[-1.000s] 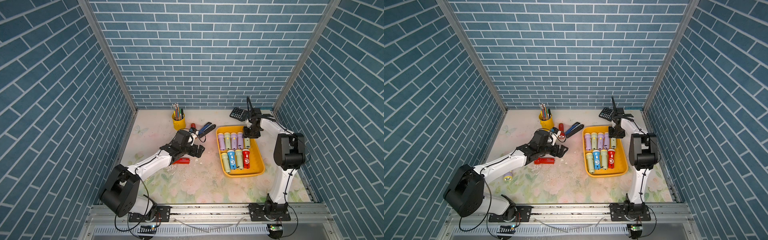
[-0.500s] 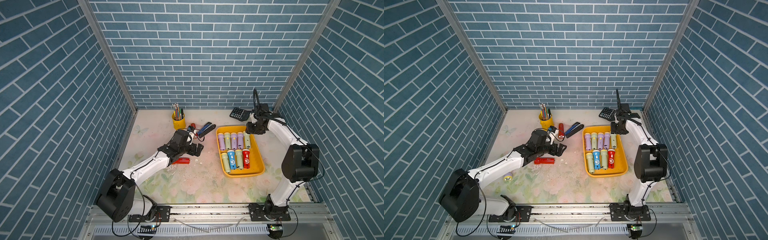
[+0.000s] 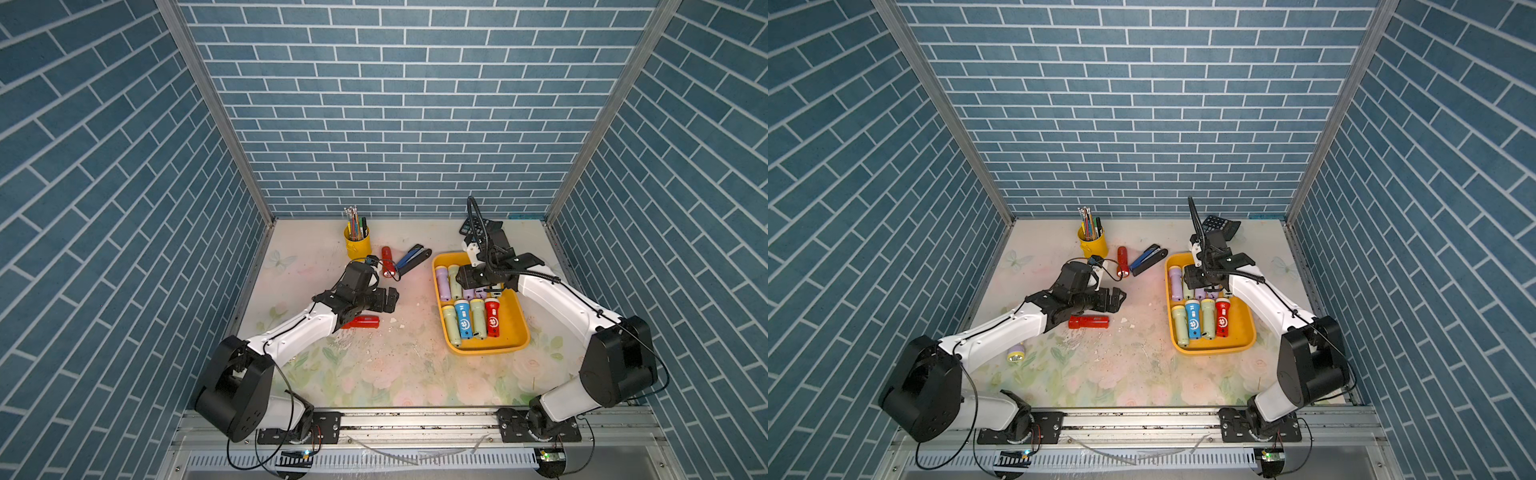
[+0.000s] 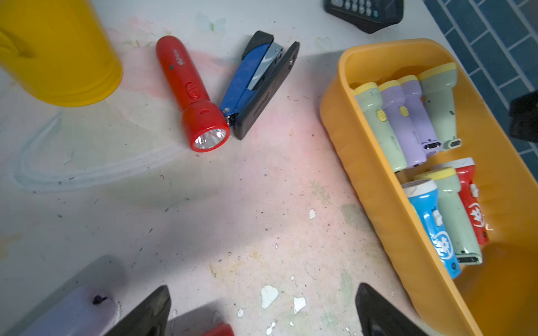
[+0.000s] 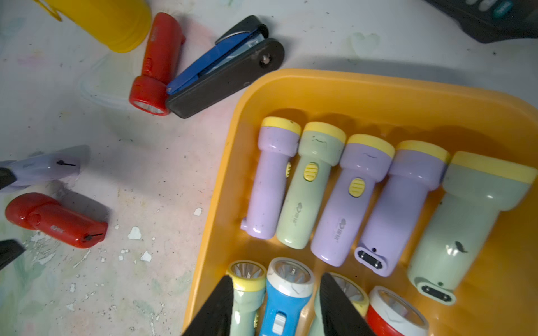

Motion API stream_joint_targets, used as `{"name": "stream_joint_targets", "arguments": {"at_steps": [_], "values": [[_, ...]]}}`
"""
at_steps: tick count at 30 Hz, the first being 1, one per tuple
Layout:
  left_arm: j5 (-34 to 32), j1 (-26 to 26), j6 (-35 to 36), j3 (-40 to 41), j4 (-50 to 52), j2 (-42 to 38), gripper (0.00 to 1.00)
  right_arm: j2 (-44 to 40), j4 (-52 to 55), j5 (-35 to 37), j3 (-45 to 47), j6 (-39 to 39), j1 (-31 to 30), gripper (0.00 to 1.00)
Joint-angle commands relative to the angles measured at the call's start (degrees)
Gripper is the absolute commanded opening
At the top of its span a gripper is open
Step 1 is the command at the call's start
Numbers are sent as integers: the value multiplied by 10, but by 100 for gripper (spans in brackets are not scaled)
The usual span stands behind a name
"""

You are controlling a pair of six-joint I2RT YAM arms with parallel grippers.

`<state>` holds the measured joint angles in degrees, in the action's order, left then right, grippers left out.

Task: Put the flashlights into the storage boxes
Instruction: Pick up the flashlight from the center of the board.

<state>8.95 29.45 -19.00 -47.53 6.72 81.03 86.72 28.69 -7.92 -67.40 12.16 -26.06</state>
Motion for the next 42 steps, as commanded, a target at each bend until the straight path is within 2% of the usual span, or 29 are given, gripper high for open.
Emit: {"name": "stream_joint_targets", "arguments": {"at_steps": [1,6,11,20,32,42], "values": [[-1,-18,-15,-35,41,30,98,-30,-91,-14,41,47,-15,50],[-21,-41,-16,-115,98,91,90,-34,-140,-27,70,85,-27,50],[-49,-50,10,-266,222,202,82,-30,-144,-30,78,106,-39,50],[-99,-51,40,-500,343,372,79,-40,-149,-26,100,115,-44,50],[-135,-52,23,-712,403,547,77,-54,-150,-28,127,117,-45,50],[-170,-51,-19,-867,448,655,62,-46,-153,-31,138,119,-45,50]]}}
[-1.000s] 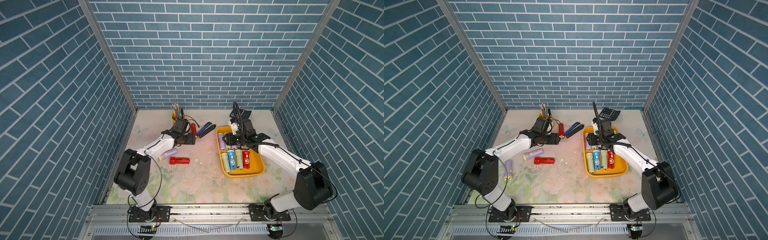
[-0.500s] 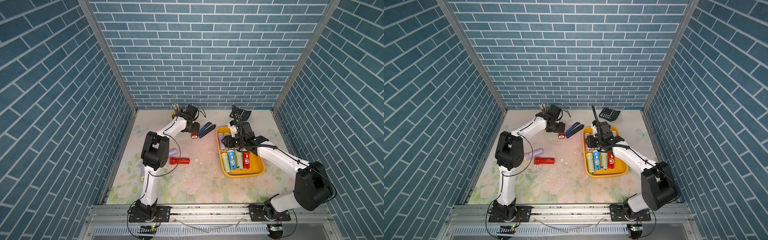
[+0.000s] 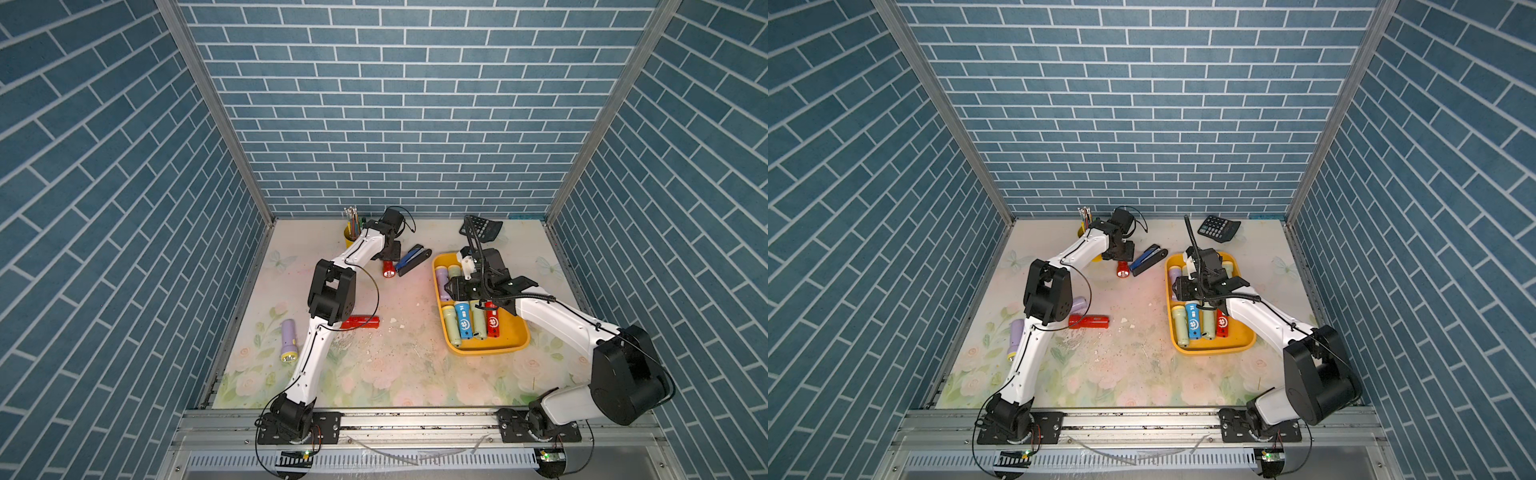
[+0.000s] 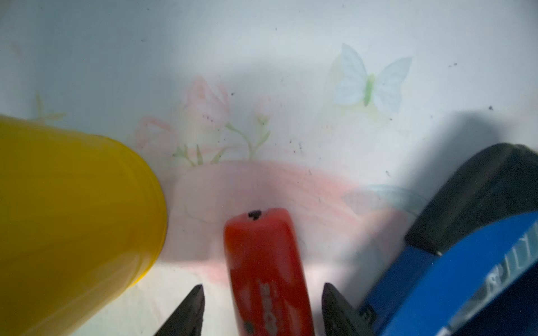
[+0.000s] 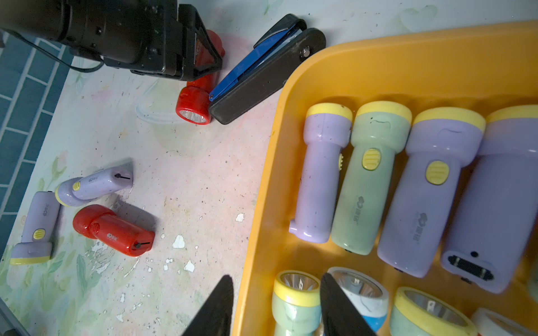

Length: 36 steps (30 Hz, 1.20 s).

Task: Put the flashlights into the storage boxes
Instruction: Pick up the flashlight from the center of the board.

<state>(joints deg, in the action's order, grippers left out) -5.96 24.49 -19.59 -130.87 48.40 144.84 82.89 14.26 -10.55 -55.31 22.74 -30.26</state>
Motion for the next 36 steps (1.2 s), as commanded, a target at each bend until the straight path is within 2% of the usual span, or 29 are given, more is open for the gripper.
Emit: {"name": "stream_joint_targets", "arguments": {"at_steps": [1,7,11,20,24,29,36], "values": [[-24,-2,-13,-48,36,27,61,-7,-10,-4,16,13,-3,50],[-39,-2,-17,-121,67,76,58,-1,-10,-10,15,11,-3,49],[-41,-2,-16,-148,71,94,46,-4,-10,-12,15,8,-3,49],[-27,-3,-10,-138,61,77,30,-17,-4,-7,15,-7,-3,49],[-5,3,13,-70,28,12,28,-34,-16,-6,24,-5,-2,49],[63,8,64,82,-48,-123,26,-59,-40,-1,36,2,-1,48],[191,23,227,254,-78,-281,21,-80,-59,-8,45,-9,6,47]]}}
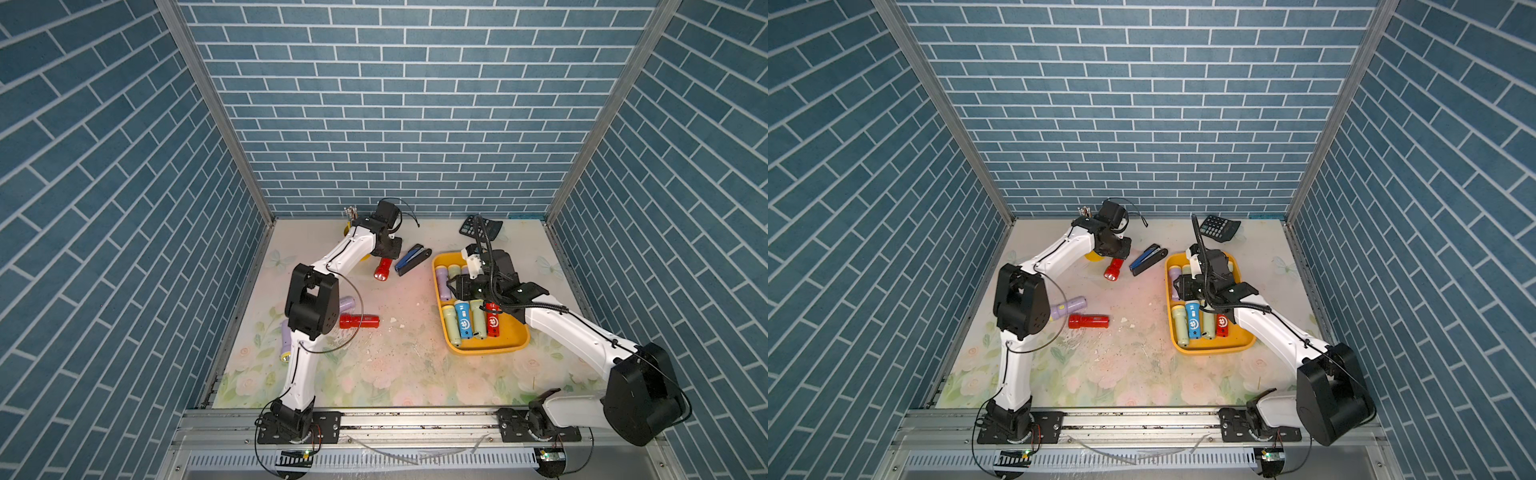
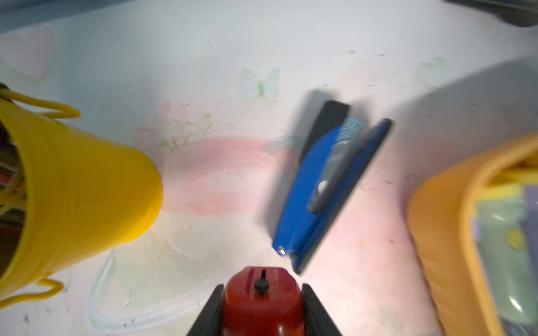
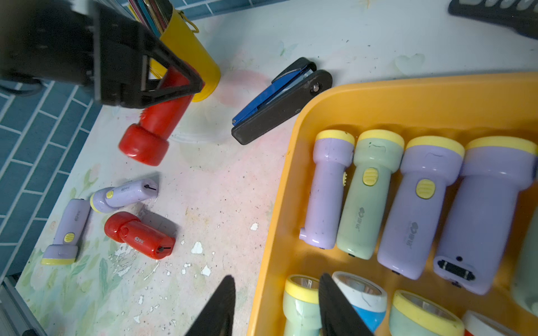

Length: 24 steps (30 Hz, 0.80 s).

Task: Put the flashlights into the storage boxes
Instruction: Pick up the flashlight from the center of the board, then place the flashlight at the center of the board.

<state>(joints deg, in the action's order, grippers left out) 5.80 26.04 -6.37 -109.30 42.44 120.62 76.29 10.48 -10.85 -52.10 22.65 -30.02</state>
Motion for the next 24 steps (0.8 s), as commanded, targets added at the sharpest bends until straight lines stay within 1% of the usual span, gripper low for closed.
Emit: {"name": "stream_joint_targets", "arguments": {"at_steps": [1,5,7,9,11,15,17,19,22,24], "values": [[88,10,118,61,-22,-58,20,-15,-17,-8,12,-11,7,47],[130,14,196,137,-39,-127,17,-13,-4,-34,1,-17,29,47],[154,19,246,164,-32,-151,16,-19,-1,-44,0,-19,40,47],[163,28,290,179,-13,-165,16,-27,-3,-51,3,-20,50,47],[157,43,344,197,5,-178,16,-32,-4,-59,8,-19,58,46],[182,80,489,243,40,-203,9,-38,7,-74,9,-22,67,46],[201,93,552,267,49,-214,8,-40,15,-74,9,-23,70,46],[237,101,623,290,62,-227,7,-44,20,-73,11,-23,73,46],[281,104,693,335,45,-249,5,-50,20,-71,19,-23,75,46],[294,107,742,365,34,-260,3,-53,20,-71,24,-23,76,46]]}}
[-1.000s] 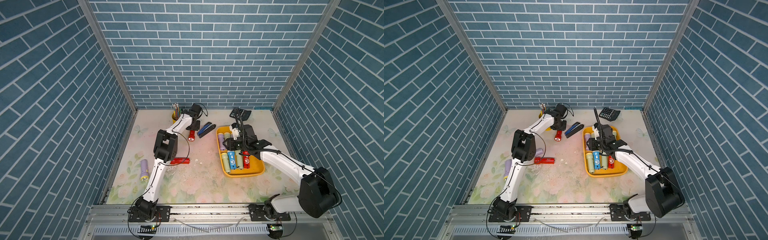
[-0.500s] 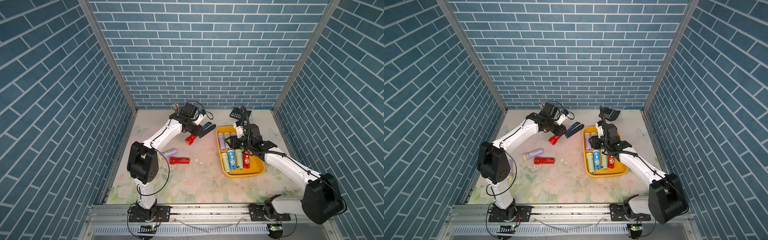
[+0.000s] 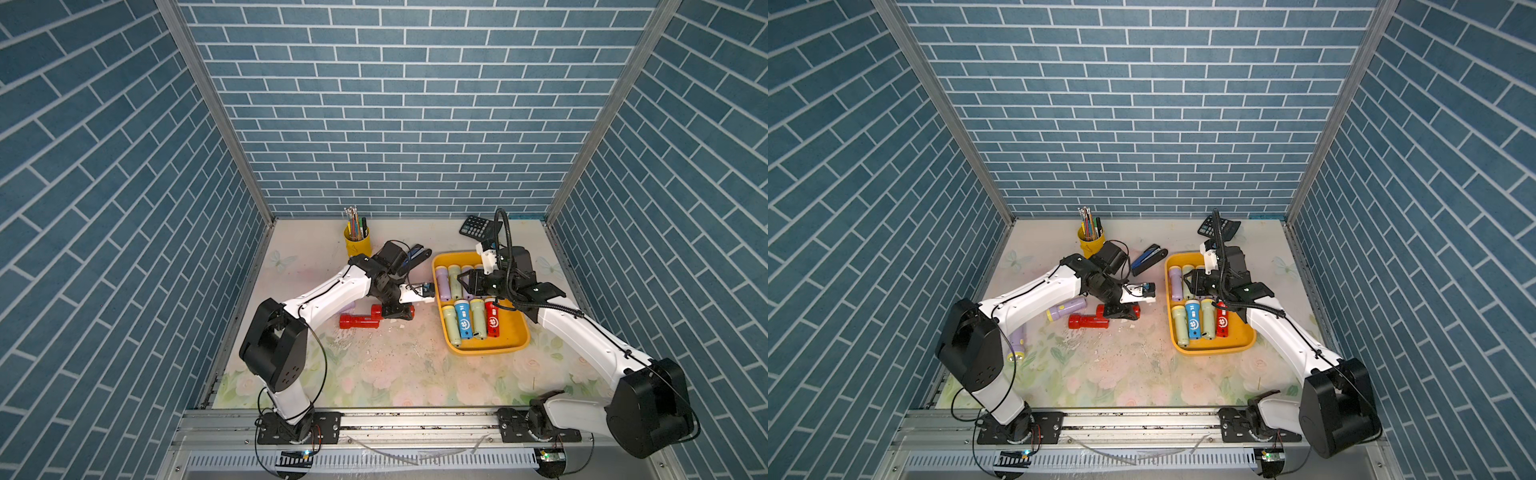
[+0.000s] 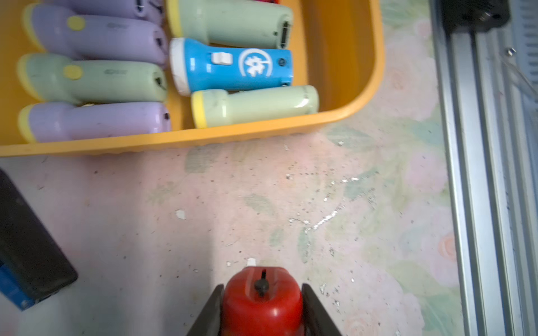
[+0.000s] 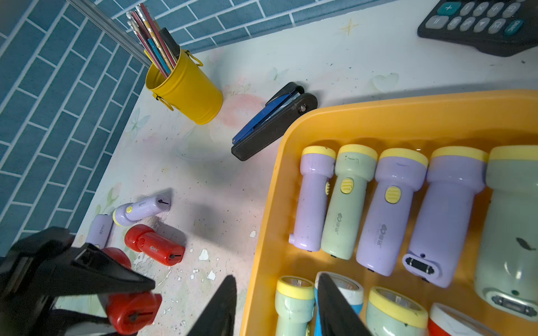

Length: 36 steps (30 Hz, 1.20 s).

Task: Put the flashlights into the storage boxes
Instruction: Place the flashlight at the center of the board.

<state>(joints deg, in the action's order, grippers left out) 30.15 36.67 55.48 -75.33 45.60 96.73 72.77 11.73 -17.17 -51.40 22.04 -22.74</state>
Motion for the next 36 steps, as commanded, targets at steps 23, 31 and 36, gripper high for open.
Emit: {"name": "stream_joint_targets", "arguments": {"at_steps": [23,31,36], "values": [[48,92,242,155,-108,-37,1,23,31,-71,11,4,4,45],[72,94,263,153,-84,-13,6,29,32,-77,6,11,4,45],[81,104,269,159,-84,5,6,29,35,-76,7,11,4,45]]}}
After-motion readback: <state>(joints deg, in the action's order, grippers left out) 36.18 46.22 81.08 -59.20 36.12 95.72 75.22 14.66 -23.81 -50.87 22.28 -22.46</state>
